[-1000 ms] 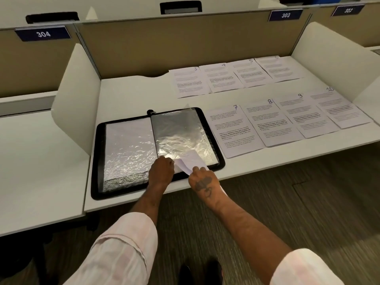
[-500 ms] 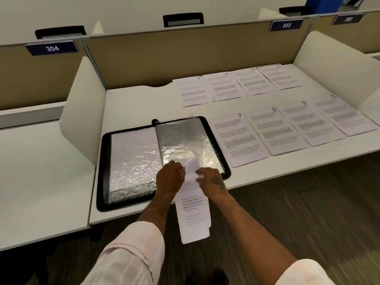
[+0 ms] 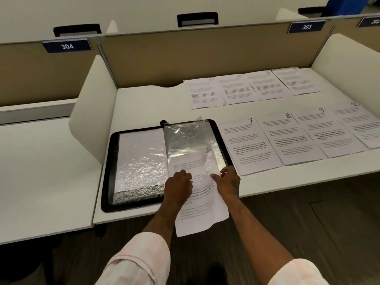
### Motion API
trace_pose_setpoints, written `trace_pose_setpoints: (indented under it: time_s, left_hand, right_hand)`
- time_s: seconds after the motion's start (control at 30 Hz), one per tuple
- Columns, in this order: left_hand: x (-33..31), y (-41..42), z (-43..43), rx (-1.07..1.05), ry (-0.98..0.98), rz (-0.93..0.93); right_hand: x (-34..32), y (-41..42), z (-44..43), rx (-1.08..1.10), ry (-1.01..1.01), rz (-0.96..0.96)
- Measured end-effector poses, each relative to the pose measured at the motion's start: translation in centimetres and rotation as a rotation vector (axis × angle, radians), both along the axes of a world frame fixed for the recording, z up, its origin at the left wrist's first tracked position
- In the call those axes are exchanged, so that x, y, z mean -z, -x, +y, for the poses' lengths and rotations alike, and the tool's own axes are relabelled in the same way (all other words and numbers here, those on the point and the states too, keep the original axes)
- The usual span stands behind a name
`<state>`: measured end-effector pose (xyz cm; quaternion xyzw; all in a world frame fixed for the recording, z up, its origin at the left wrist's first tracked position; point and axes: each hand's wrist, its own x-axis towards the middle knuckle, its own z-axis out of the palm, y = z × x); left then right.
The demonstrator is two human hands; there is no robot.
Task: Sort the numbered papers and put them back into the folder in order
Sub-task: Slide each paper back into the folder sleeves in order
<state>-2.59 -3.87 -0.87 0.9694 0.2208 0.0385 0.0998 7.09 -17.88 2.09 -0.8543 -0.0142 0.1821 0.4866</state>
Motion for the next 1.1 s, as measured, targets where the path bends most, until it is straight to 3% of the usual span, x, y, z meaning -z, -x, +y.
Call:
trace_pose_setpoints:
  time_s: [0.13, 0.3, 0.37, 0.5, 0.8, 0.9, 1.03, 1.1]
  left_hand:
    - [0.6, 0.1, 0.0, -0.069, 0.015, 0.083]
    - [0.8, 0.0, 0.1, -0.108, 0.061, 0.088]
    - [0.8, -0.1, 0.0, -0.115, 0.065, 0.085]
    - [0.2, -0.4, -0.2, -0.123, 0.051, 0.072]
    - [0.4, -0.1, -0.5, -0.129, 0.046, 0.002]
    - [0.3, -0.1, -0.5, -0.135, 0.048, 0.001]
    - [0.1, -0.2, -0.3, -0.160, 0.052, -0.005]
    - [0.1, -0.2, -0.2, -0.170, 0.055, -0.015]
  right_hand:
    - [0.8, -1.1, -1.0, -0.075, -0.006, 0.139]
    - [1.4, -1.1, -4.8, -0.479, 0.138, 0.495]
    - [1.4, -0.9, -5.9, -0.533, 0.176, 0.555]
    - [1.6, -1.2, -5.7, -0.516, 0.160, 0.503]
    - [1.4, -3.0, -1.5, -0.302, 0.086, 0.188]
    - [1.4, -3.2, -1.3, -0.358, 0.090, 0.258]
    - [1.0, -3.5, -2.9, -0.522, 0.242, 0.494]
    - [0.9, -3.7, -3.4, -0.552, 0.271, 0.491]
